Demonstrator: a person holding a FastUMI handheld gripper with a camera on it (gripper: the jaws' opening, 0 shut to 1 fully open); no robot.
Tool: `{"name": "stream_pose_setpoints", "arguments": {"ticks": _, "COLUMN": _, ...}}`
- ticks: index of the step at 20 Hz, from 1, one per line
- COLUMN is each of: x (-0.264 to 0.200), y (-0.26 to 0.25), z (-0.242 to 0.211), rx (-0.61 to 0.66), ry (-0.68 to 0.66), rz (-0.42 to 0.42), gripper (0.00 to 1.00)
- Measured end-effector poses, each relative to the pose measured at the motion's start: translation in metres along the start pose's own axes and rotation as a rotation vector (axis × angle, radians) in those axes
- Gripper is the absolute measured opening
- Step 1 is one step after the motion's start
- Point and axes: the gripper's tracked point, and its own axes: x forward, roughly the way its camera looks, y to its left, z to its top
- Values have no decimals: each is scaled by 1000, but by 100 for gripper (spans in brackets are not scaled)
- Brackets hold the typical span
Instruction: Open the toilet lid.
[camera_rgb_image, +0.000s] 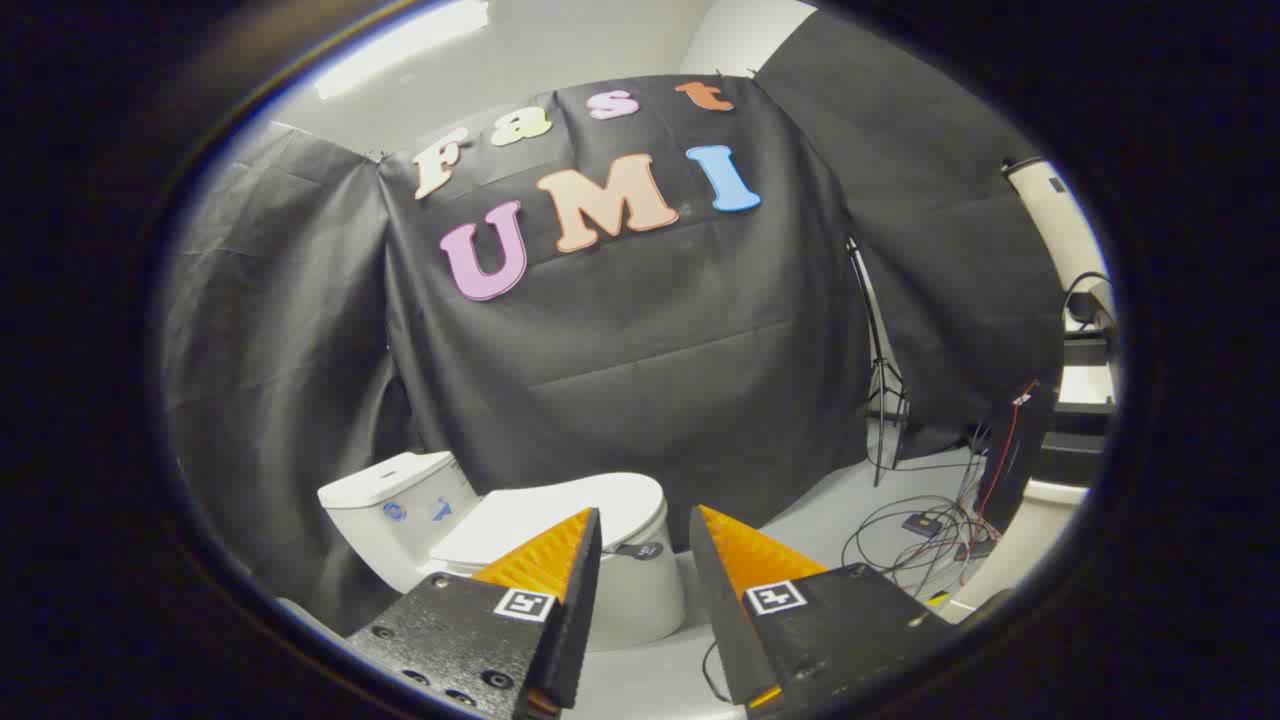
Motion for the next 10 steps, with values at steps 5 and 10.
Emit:
{"name": "stream_pose_setpoints", "arguments": {"ticks": 5, "x": 1, "y": -3, "z": -7, "rx": 18, "ry": 18, "rz": 1, "gripper": 53}}
{"name": "stream_pose_setpoints", "arguments": {"ticks": 10, "x": 1, "y": -3, "z": -12, "rx": 17, "ry": 35, "rz": -1, "gripper": 53}}
